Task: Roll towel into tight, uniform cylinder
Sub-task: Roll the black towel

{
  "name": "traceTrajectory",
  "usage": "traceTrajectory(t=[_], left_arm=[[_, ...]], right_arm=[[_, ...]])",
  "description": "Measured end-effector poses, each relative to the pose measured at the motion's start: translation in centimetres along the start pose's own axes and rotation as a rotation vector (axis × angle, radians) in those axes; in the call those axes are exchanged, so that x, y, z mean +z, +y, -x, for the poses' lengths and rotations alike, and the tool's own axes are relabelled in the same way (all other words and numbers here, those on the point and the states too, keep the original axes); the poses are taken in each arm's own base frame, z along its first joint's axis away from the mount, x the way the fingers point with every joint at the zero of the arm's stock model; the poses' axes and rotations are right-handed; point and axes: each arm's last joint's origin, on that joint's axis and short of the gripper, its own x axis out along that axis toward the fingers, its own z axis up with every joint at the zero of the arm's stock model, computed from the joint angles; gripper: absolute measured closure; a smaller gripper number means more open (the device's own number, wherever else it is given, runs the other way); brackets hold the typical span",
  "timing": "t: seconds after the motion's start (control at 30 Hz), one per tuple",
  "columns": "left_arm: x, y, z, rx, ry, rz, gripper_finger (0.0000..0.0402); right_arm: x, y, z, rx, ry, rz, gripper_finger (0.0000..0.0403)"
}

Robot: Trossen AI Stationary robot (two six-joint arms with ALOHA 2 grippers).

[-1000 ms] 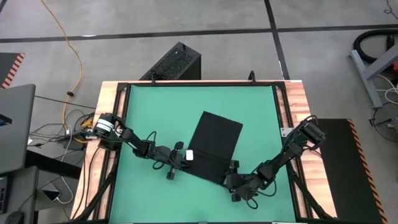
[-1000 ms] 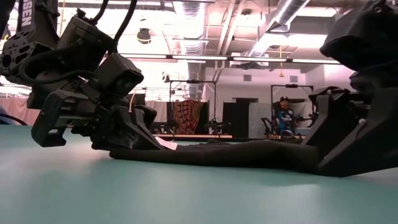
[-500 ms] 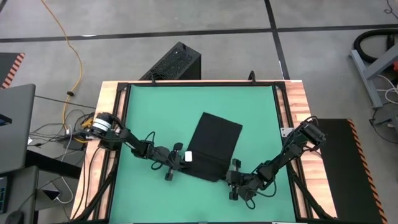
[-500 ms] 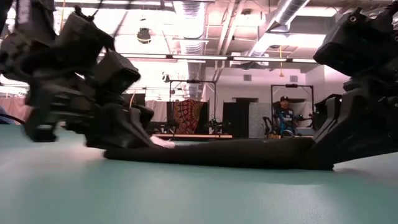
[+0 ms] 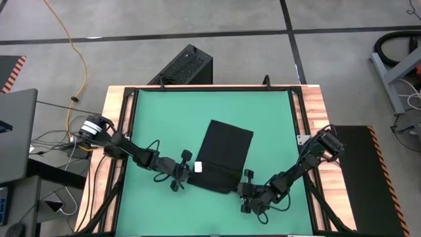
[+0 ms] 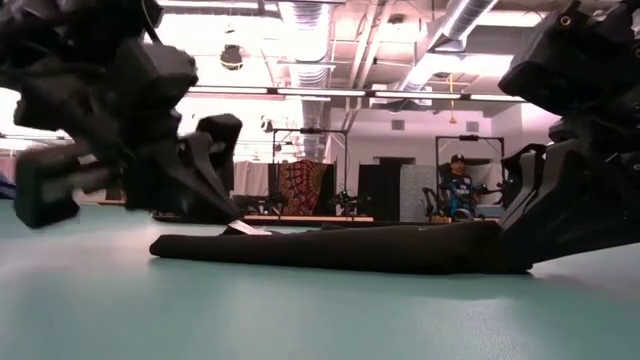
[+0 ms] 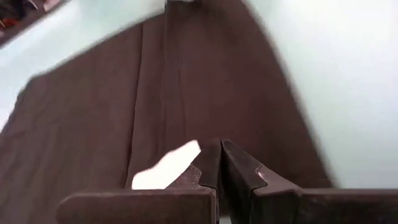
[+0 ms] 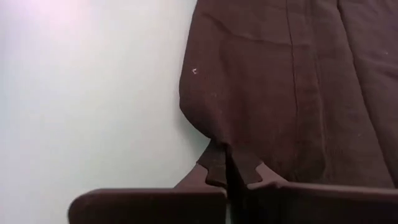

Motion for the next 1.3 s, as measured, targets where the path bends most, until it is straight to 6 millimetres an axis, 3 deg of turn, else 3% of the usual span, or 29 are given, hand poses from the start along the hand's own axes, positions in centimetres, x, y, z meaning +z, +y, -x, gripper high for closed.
traceTrajectory(t=[0.33,0.63,0.8,0.93,1.2,1.3], left_arm=[[-3.5,2.2,-2.7,-0.061,0.04,0.068,0.0401],[-4.6,2.1,-2.9,-0.199,0.113,0.278,0.0401],[-4.1,1.4,-2.8,-0.341,0.067,0.447,0.0401],[-3.0,0.8,-3.2,-0.388,0.027,0.478,0.0401],[1.4,1.2,-2.2,-0.313,-0.147,0.326,0.0401],[1.9,1.8,-1.6,-0.235,-0.139,0.254,0.0401]], right_arm=[[0.5,1.5,0.5,0.074,-0.001,0.019,0.0397],[1.4,2.7,2.5,0.103,-0.057,-0.215,0.0397],[2.3,2.4,3.7,0.12,-0.064,-0.346,0.0398],[3.3,2.5,4.7,0.148,-0.101,-0.372,0.0398],[3.5,2.5,5.4,0.164,-0.086,-0.379,0.0398],[3.3,2.5,5.4,0.171,-0.064,-0.386,0.0398]])
